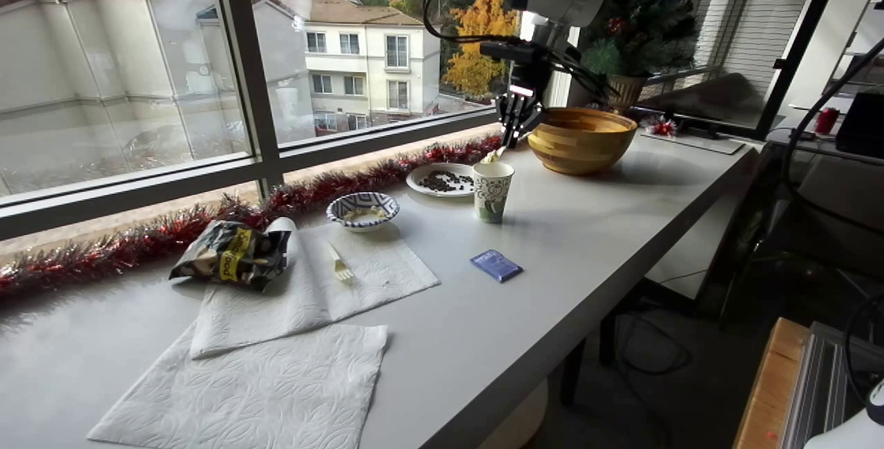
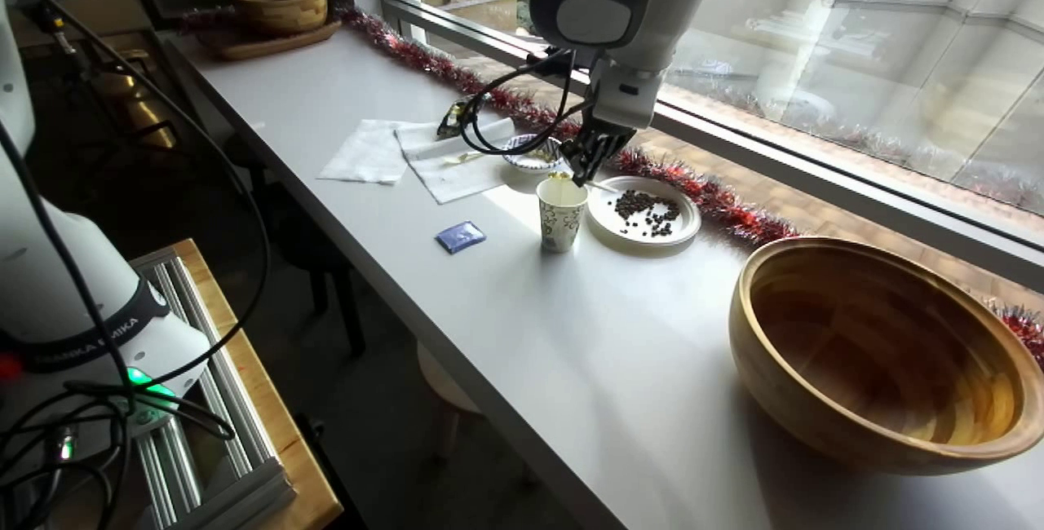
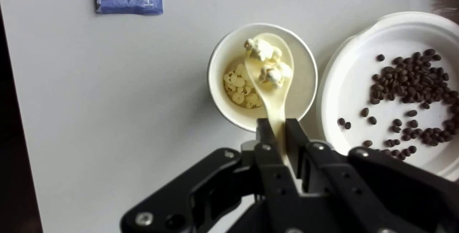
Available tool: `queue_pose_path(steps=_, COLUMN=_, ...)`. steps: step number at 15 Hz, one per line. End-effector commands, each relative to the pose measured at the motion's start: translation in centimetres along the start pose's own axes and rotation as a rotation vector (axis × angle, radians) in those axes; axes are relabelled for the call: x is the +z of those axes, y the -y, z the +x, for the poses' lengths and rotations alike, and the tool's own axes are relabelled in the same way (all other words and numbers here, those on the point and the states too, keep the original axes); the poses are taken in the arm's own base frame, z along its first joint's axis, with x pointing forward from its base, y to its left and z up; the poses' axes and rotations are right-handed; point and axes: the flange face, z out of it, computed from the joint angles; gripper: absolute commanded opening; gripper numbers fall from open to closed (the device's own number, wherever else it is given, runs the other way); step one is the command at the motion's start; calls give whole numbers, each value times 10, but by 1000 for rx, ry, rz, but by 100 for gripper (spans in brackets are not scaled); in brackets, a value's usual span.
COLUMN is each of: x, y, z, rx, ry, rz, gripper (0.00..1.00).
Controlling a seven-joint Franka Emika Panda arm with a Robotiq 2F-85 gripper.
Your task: Use the spoon to transfer some of the white contents to the cup
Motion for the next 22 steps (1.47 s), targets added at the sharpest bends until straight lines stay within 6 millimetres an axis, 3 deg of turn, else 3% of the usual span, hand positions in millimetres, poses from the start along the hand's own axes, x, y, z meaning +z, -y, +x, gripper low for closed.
queue_pose_path(steps=1, x=4, y=-7, z=-16, rx=8, ry=-89, rz=-10, gripper=4)
queue_pose_path(steps=6, x=11, y=-9, z=-27, rx=0, ry=-194, rz=-35, gripper=4)
queue_pose_path(steps=13, x=4, y=-8, z=-37, rx=-47, ry=-358, rz=-31, gripper=4)
queue_pose_path(steps=22, x=-8, y=-4, z=-77, rx=-133, ry=-524, rz=11, gripper=4)
